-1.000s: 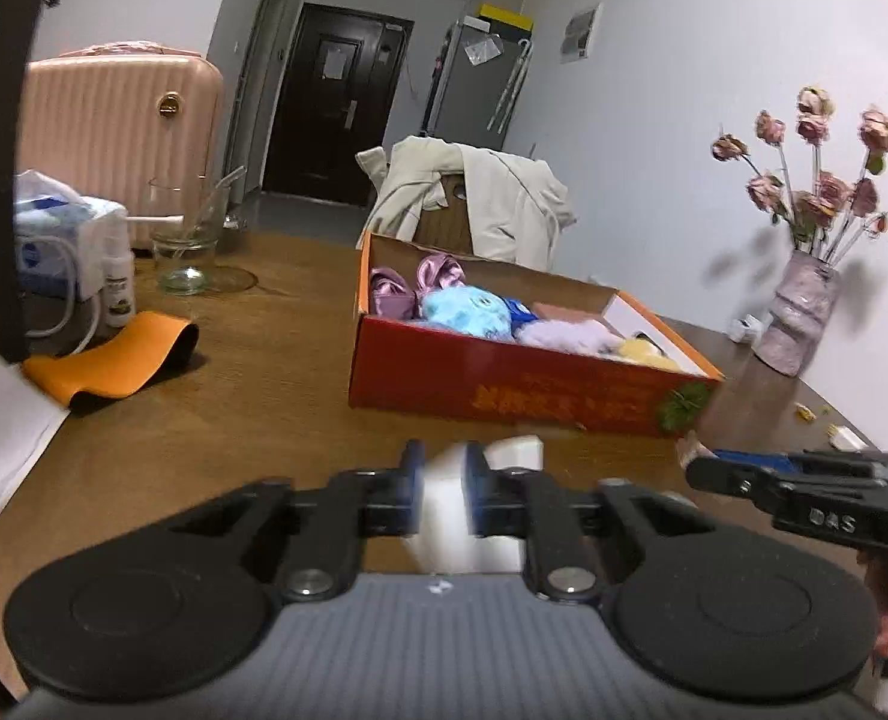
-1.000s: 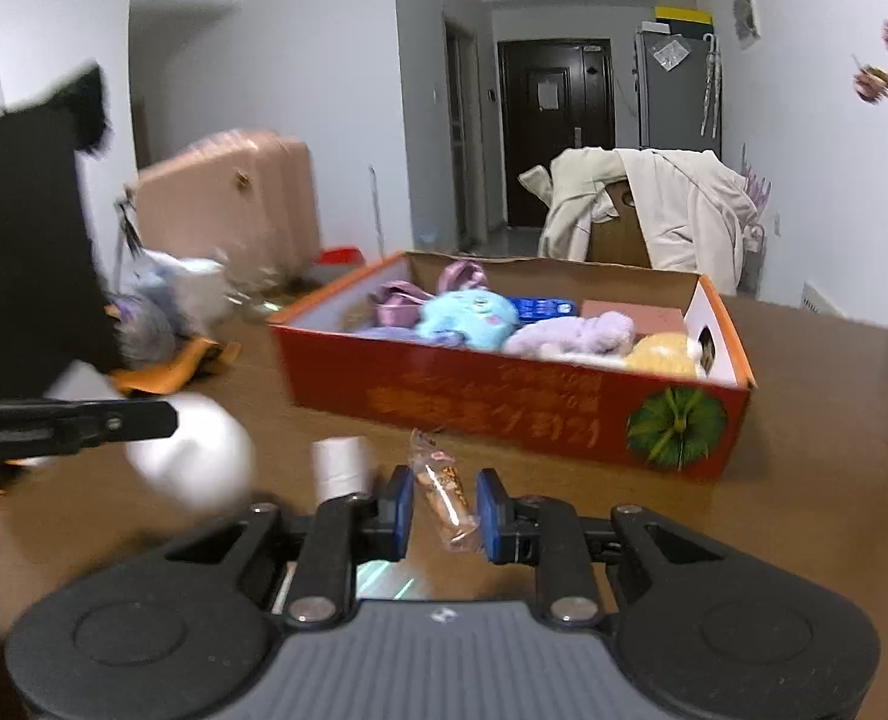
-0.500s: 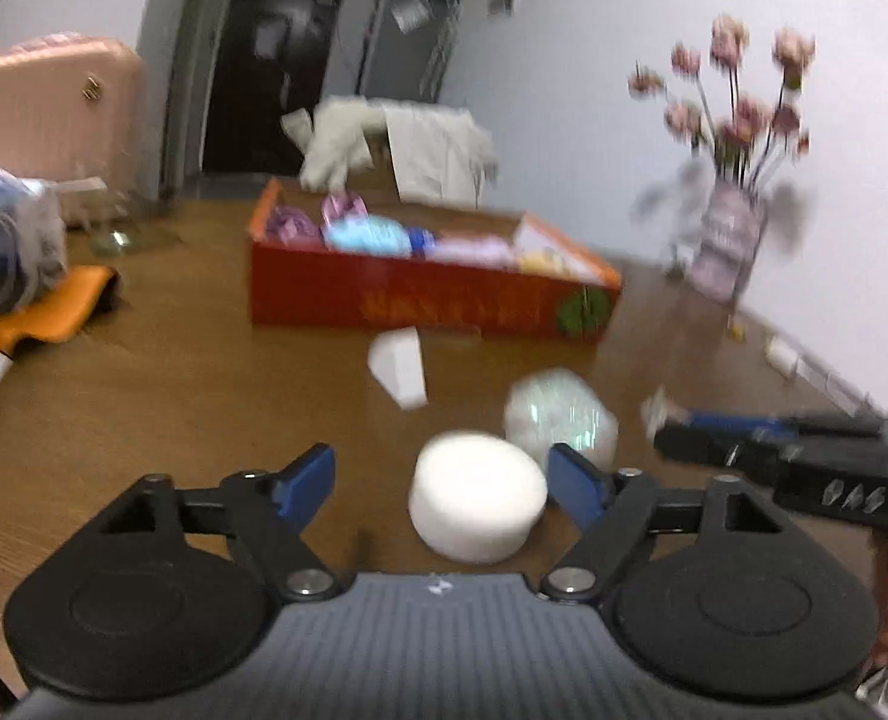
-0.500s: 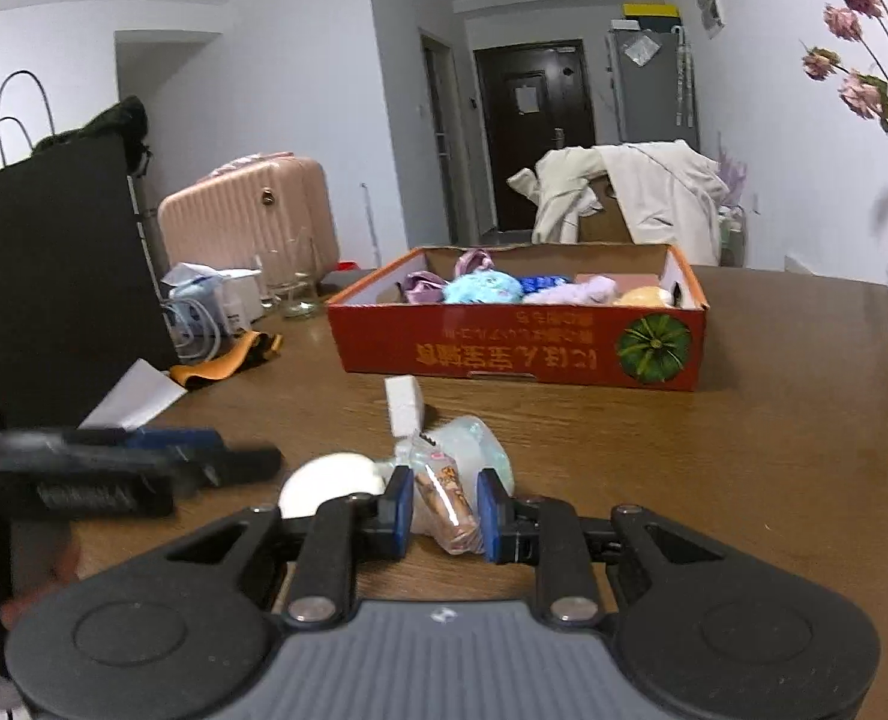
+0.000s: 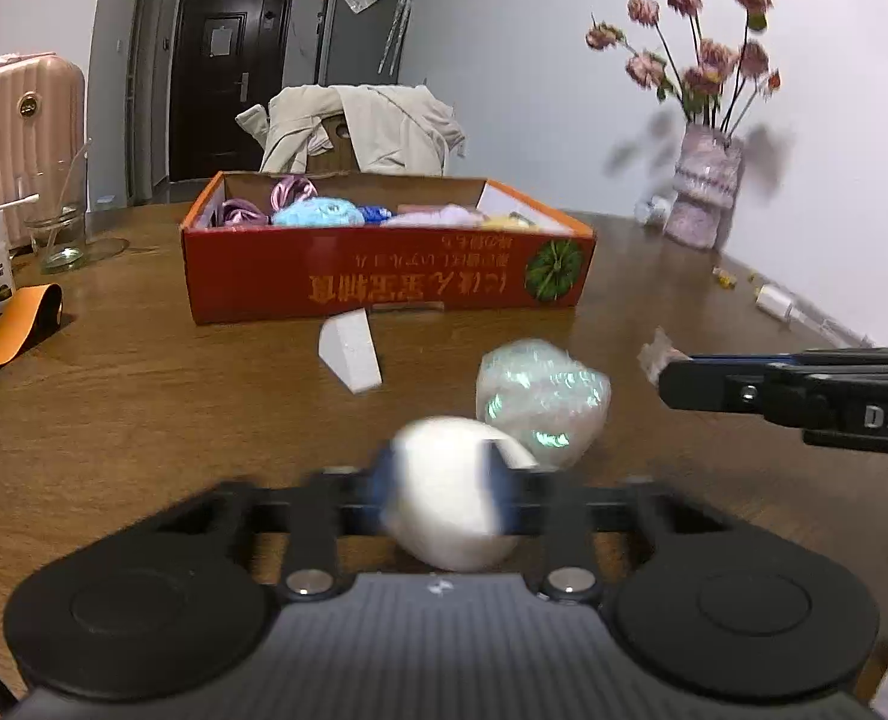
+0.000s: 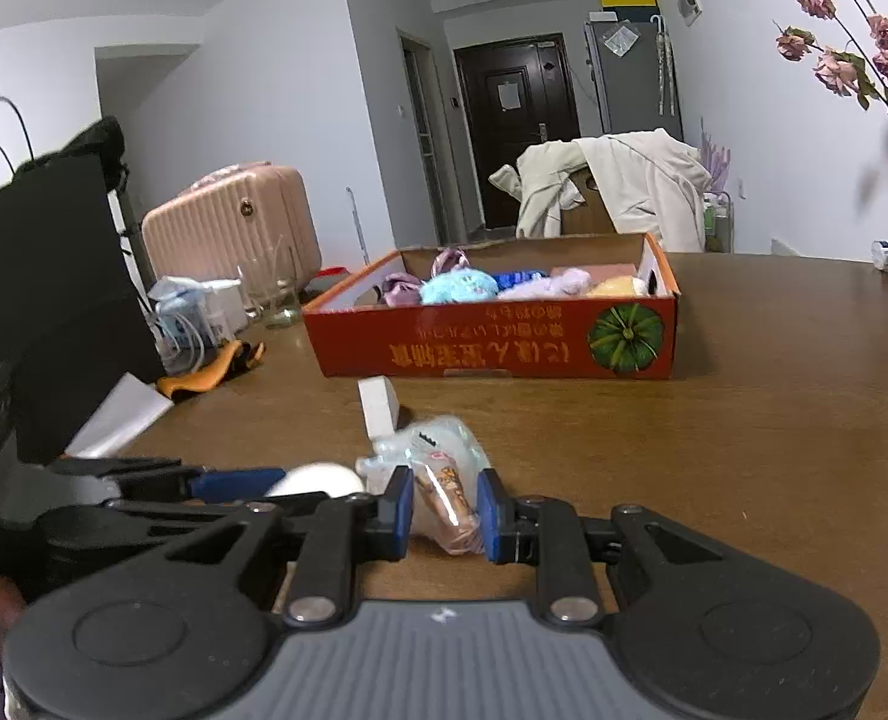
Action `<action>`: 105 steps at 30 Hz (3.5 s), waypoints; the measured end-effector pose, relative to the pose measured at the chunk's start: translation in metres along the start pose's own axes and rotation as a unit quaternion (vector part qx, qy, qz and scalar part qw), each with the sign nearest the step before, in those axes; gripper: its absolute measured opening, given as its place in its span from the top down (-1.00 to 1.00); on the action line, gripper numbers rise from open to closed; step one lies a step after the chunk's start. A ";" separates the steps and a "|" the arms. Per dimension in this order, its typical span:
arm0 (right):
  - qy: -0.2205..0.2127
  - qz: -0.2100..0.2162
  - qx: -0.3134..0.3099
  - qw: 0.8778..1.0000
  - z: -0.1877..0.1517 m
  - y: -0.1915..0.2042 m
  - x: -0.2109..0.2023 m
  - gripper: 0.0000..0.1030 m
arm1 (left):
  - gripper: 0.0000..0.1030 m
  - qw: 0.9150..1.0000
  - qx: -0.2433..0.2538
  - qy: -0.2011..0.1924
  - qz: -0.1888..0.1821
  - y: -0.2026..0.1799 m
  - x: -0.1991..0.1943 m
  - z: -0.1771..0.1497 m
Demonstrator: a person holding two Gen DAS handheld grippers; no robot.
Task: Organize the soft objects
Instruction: 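Lift the foam cylinder with the left gripper while the right lifts the snack packet, then carry both held items into the cardboard box and open both grippers, then withdraw both tools toward the clear plastic bag and white triangular block, then close the right gripper on the clear plastic bag while the left closes on the white triangular block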
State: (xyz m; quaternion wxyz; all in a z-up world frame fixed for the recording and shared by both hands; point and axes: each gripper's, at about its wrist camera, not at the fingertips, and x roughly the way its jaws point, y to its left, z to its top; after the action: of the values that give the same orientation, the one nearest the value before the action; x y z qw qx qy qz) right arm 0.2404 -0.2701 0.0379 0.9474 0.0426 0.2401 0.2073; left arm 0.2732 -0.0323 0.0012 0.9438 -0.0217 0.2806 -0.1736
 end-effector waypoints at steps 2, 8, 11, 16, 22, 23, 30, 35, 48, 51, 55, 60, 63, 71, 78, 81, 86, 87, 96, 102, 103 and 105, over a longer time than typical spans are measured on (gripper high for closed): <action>-0.011 0.012 -0.012 1.000 0.018 -0.003 0.004 0.57 | 0.70 0.999 -0.031 -0.020 -0.005 0.017 -0.008 0.019; -0.036 0.007 -0.034 0.999 0.061 -0.013 0.034 0.57 | 0.29 0.996 -0.056 -0.067 -0.012 0.053 -0.017 0.065; -0.030 0.014 -0.017 0.999 0.059 -0.017 0.046 0.57 | -0.75 0.998 -0.028 -0.035 -0.033 0.036 -0.009 0.048; 0.000 0.016 -0.011 1.000 0.046 -0.018 0.064 0.57 | -0.63 0.999 0.030 0.039 -0.015 0.004 0.022 0.012; 0.003 0.019 -0.014 1.000 0.044 -0.021 0.066 0.57 | -0.02 0.999 0.018 0.044 -0.020 0.009 0.026 0.011; 0.002 0.020 -0.015 1.000 0.045 -0.022 0.066 0.57 | -0.02 0.999 0.010 0.034 -0.016 0.014 0.022 0.015; -0.009 0.051 -0.048 0.997 0.109 -0.029 0.098 0.57 | -0.04 0.998 -0.023 -0.053 0.028 0.072 0.026 0.125; 0.046 0.044 -0.010 0.998 0.172 -0.060 0.190 0.57 | -0.05 0.997 -0.003 0.043 0.058 0.102 0.120 0.183; 0.121 0.014 0.111 0.986 0.181 -0.076 0.302 -0.06 | -0.77 0.989 0.028 0.087 0.115 0.110 0.193 0.208; 0.105 0.003 0.091 0.990 0.189 -0.073 0.281 -0.09 | -0.81 0.990 0.017 0.079 0.119 0.115 0.180 0.214; 0.084 0.008 0.066 0.994 0.203 -0.068 0.236 -0.20 | -0.81 0.992 0.007 0.055 0.115 0.117 0.143 0.225; 0.059 -0.012 0.036 0.998 0.215 -0.064 0.174 -0.35 | -0.85 0.993 0.005 0.019 0.113 0.109 0.086 0.234; 0.040 -0.014 0.018 0.999 0.211 -0.057 0.134 -0.36 | -0.85 0.993 0.006 -0.003 0.120 0.098 0.049 0.228; -0.040 -0.007 -0.040 0.998 0.126 -0.017 0.018 -0.49 | -0.96 0.988 -0.008 -0.095 0.122 0.054 -0.060 0.136; -0.068 -0.019 -0.068 0.995 0.032 0.023 -0.054 -0.65 | -1.00 0.983 0.005 -0.125 0.130 0.007 -0.123 0.035; -0.058 -0.023 -0.062 0.996 0.000 0.032 -0.075 -0.66 | -1.00 0.984 0.000 -0.112 0.137 -0.001 -0.137 0.004; -0.041 -0.020 -0.061 0.997 -0.016 0.037 -0.081 -0.67 | -1.00 0.986 -0.004 -0.096 0.138 -0.007 -0.141 -0.006; -0.040 -0.023 -0.059 0.997 -0.016 0.037 -0.082 -0.67 | -1.00 0.986 -0.006 -0.098 0.137 -0.006 -0.141 -0.005; -0.016 -0.022 -0.046 0.999 -0.019 0.030 -0.057 -0.68 | -1.00 0.988 -0.023 -0.089 0.123 0.002 -0.123 -0.002; 0.000 -0.011 -0.041 0.999 -0.007 0.022 -0.010 -0.64 | -0.99 0.991 -0.024 -0.066 0.113 0.009 -0.077 0.011; 0.003 -0.010 -0.042 0.999 -0.004 0.021 0.001 -0.63 | -0.99 0.992 -0.022 -0.062 0.112 0.010 -0.066 0.014; 0.012 -0.009 -0.042 0.999 0.002 0.017 0.023 -0.57 | -0.99 0.993 -0.020 -0.053 0.106 0.013 -0.043 0.022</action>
State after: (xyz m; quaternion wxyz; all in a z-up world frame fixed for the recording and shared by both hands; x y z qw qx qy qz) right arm 0.2537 -0.2447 0.0329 0.9471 -0.0017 0.2430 0.2095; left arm 0.2555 -0.0066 0.0405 0.9696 -0.0202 0.2347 -0.0653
